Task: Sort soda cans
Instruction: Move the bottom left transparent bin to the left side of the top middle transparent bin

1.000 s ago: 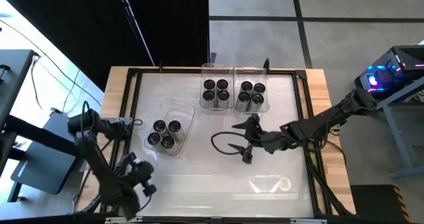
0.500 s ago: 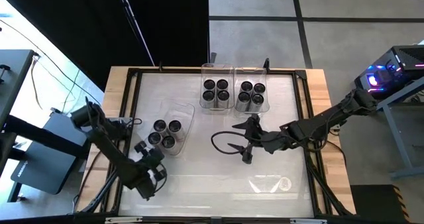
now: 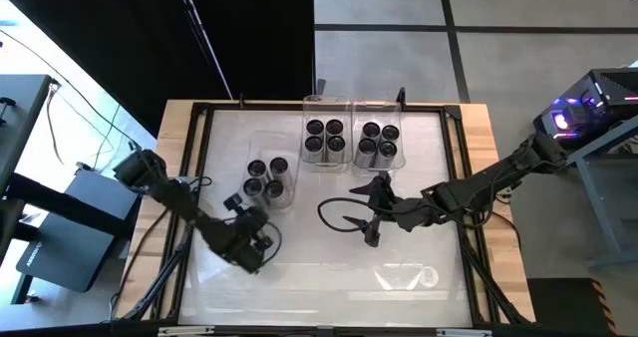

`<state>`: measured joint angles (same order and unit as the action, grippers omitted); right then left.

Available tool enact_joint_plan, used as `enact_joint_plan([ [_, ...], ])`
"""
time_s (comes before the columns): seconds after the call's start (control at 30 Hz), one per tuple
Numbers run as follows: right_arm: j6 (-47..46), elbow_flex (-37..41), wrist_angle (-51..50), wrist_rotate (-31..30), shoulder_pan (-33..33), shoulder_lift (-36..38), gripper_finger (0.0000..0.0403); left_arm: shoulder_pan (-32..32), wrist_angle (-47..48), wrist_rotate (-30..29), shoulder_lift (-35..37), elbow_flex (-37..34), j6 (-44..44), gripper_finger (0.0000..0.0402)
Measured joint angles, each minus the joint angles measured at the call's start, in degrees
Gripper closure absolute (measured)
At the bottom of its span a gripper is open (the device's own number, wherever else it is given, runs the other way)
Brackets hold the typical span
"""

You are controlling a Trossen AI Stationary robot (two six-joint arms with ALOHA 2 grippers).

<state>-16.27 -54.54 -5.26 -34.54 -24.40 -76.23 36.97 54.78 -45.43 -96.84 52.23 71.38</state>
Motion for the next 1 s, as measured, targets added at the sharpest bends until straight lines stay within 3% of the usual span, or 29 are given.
enact_joint_plan([
  [0.33, 0.00, 0.00, -0.02, 0.00, 0.00, 0.00, 0.0069, -11.29, -9.91, -0.34, 0.00, 0.02, -13.83, 0.0401],
  [0.73, -1.48, 0.00, -0.07, 0.11, -0.02, -0.94, 0.0069, -23.62, -13.57, -4.16, 0.00, -0.01, -31.42, 0.0401],
  [0.87, -1.75, 0.00, -0.04, 0.46, -0.02, -3.12, 0.0069, -25.26, -15.09, -4.88, 0.00, 0.00, -38.48, 0.0401],
  [1.0, -2.16, 0.00, -0.09, 0.49, -0.32, -5.29, 0.0069, -22.82, -14.34, -3.22, 0.36, 0.00, -38.97, 0.0401],
])
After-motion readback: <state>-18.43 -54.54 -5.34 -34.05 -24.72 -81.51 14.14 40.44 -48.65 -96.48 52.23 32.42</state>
